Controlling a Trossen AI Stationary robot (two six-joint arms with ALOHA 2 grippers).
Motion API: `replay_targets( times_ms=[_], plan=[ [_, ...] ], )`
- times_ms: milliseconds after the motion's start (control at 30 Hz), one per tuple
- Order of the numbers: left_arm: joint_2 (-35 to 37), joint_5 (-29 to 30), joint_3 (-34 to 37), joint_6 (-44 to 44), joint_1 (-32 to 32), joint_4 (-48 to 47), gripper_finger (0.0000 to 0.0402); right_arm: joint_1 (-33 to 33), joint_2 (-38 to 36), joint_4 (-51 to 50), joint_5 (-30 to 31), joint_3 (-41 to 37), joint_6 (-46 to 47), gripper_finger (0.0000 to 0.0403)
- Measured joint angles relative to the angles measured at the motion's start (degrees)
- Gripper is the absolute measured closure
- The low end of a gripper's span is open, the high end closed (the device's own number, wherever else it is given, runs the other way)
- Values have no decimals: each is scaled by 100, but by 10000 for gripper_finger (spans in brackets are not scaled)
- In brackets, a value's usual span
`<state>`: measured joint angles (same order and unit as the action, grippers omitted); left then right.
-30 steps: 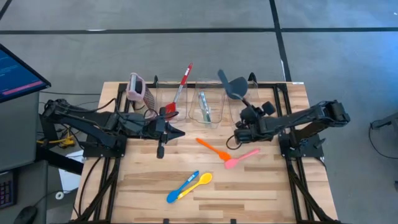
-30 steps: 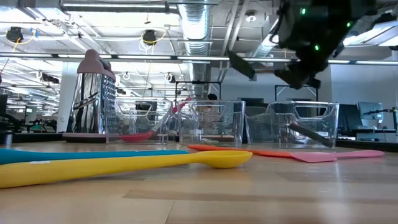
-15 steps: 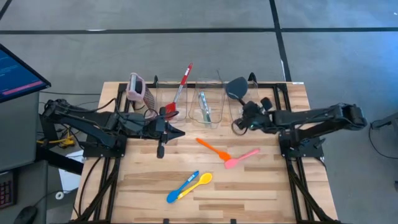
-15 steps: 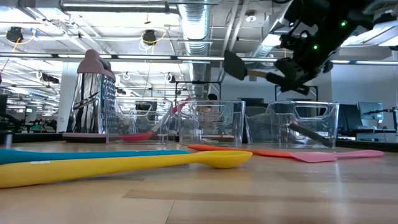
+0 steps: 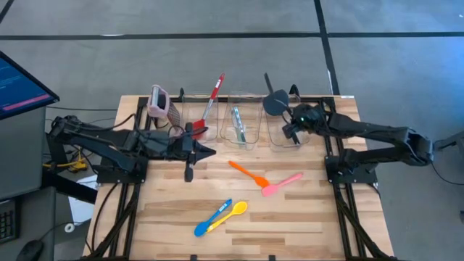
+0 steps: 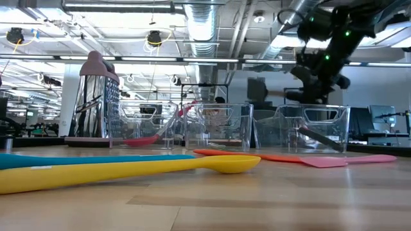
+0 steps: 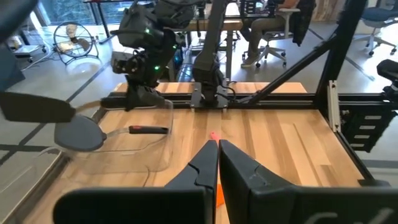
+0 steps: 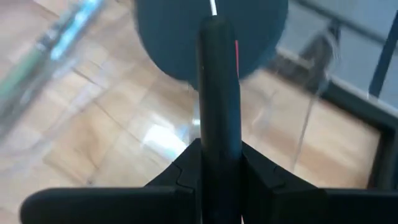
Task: Pick & Place Kitchen Items
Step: Put the black spatula into the right transparent bin, then put the blue serving spoon into the left transparent bin
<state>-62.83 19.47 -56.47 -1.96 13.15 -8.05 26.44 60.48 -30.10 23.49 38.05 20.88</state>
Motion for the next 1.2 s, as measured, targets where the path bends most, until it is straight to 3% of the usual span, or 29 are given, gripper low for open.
replay_targets(
  times_ms=[167,833,1200],
  plan=[
    [0,8,0,0,-148,-1,399,355,138,-218,-567,8,-25,345],
    [-2,6,0,0,-302,-2,399,362,171,-204,-700,15,-34,341],
    [-2,4,0,-2,-300,-3,399,362,171,-204,-700,15,-46,180]
  ],
)
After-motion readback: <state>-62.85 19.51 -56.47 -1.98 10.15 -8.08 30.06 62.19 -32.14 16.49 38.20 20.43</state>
